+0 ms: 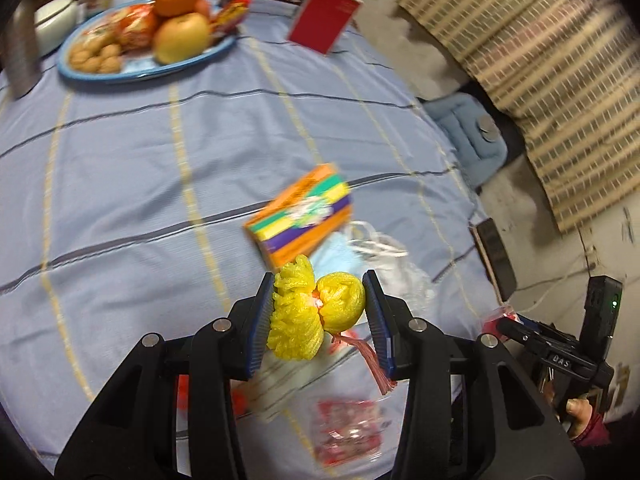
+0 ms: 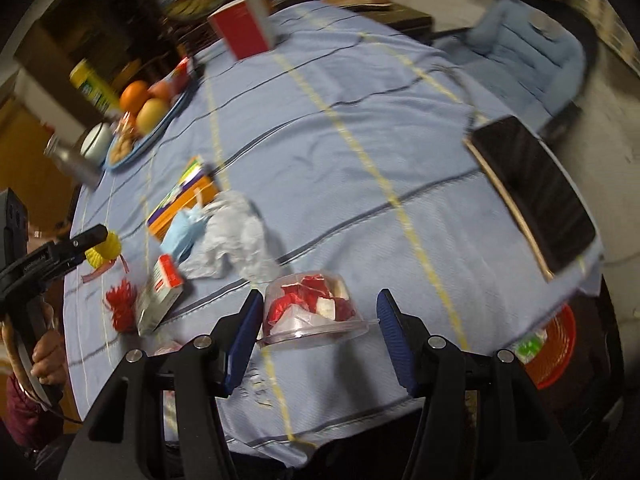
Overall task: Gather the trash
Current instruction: 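Lower right gripper onto the clear plastic box with red contents while left holds the nets, then carry the nets and plastic box over the red wastebasket and open both grippers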
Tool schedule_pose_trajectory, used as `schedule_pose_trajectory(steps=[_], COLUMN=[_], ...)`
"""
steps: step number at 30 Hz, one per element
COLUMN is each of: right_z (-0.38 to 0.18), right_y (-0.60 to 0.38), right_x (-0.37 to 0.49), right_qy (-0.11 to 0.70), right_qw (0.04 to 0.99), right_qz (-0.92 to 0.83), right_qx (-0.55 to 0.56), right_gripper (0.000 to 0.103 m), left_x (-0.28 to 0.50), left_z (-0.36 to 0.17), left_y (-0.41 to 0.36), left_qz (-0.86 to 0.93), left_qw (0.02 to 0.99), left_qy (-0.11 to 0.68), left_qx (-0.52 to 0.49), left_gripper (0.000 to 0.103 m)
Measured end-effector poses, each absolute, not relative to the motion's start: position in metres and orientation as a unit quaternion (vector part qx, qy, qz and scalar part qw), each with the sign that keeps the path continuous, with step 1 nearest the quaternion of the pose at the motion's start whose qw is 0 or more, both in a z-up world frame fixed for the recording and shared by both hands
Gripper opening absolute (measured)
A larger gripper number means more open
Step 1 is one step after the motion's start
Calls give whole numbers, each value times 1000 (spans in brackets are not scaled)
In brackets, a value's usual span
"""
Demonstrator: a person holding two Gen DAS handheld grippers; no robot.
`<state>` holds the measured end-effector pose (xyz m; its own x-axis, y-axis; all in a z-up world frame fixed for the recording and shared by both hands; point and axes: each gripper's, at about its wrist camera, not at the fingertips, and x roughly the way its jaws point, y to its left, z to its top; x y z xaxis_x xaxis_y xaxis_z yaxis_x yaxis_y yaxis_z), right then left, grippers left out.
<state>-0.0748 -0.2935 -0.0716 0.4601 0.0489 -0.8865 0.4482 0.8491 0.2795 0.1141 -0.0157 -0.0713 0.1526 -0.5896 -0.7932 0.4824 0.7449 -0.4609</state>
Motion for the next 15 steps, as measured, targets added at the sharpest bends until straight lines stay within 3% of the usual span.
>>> schedule_pose_trajectory(steps=[15], right_z=[-46], right_y=[-384], right_x=[-112], right_qy=[429], right_qw=[848], right_qz=[-138], right_qx=[278], right_gripper=[58], left_x=[85], left_z=[-26], left_y=[-102], left_qz=[-381], left_qw=[771], left_qy=[509], left_qx=[-22], left_gripper=[44])
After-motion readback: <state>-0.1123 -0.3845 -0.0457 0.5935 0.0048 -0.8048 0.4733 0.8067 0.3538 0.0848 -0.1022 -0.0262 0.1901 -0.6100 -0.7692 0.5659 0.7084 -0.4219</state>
